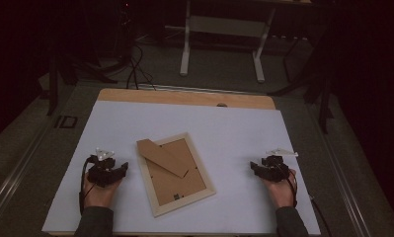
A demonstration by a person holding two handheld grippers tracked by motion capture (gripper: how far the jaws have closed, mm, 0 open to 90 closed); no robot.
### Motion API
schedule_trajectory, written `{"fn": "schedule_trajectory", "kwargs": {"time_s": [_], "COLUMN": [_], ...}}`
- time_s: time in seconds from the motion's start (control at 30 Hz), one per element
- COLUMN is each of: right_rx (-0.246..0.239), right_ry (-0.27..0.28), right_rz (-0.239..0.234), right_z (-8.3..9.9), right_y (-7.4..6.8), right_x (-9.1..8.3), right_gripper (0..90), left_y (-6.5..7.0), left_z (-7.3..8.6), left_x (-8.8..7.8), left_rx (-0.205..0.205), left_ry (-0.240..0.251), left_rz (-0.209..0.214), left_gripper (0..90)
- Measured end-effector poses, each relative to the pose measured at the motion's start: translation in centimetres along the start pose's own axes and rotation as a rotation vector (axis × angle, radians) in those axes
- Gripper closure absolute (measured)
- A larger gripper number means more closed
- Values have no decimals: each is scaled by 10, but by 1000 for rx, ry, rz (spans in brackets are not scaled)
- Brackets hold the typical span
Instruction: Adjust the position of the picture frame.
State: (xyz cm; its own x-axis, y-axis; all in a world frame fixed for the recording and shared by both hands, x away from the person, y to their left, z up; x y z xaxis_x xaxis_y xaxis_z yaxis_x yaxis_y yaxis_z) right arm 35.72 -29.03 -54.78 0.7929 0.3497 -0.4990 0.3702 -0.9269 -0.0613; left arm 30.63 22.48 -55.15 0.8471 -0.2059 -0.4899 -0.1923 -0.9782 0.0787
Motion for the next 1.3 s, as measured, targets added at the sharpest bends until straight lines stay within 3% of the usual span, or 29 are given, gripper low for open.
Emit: {"fn": "schedule_trajectory", "kwargs": {"time_s": [0.13,0.27,0.47,0.73,0.87,0.93,0.97,1.0,1.03,1.07,1.1,1.3], "right_rx": [5,-2,-25,-17,-17,-19,-15,-15,-21,-21,-29,-65], "right_ry": [-12,-2,4,16,37,45,52,52,56,56,56,47], "right_rz": [-26,-64,-104,-154,-204,-212,-229,-229,-241,-241,-251,-281], "right_z": [0,-5,-11,-13,-18,-19,-20,-20,-21,-21,-21,-23], "right_y": [-3,-9,-20,-35,-48,-50,-56,-56,-60,-60,-65,-79], "right_x": [0,-3,-4,-4,-6,-6,-7,-7,-7,-7,-8,-7], "right_gripper": [453,454,450,482,618,618,750,750,838,838,893,897], "left_y": [-2,-2,3,9,10,10,11,10,10,10,9,9], "left_z": [-2,-5,-5,-4,-4,-4,-4,-4,-5,-5,-5,-5], "left_x": [-2,-5,-7,-8,-7,-7,-8,-8,-8,-8,-9,-9], "left_rx": [1,29,48,60,69,69,64,61,58,58,56,55], "left_ry": [22,50,43,43,39,39,52,53,51,51,53,56], "left_rz": [26,48,92,131,157,157,161,165,167,167,167,168], "left_gripper": [491,495,539,575,576,576,576,576,575,575,575,563]}}
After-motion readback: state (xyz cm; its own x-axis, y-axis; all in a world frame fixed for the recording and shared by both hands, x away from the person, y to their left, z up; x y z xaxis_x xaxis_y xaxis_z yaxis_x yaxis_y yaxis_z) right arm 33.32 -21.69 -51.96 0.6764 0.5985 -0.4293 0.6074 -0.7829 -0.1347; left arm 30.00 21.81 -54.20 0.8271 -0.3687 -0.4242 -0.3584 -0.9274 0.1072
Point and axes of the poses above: each handheld gripper's, and its own axes: x roughly forward along the jaws, z roughly out of its underside, y roughly to its right, the point moved 3 cm from there along x, roughly forward along the jaws, and after that the axes turned 15 degrees about y, right-handed, at the moved point
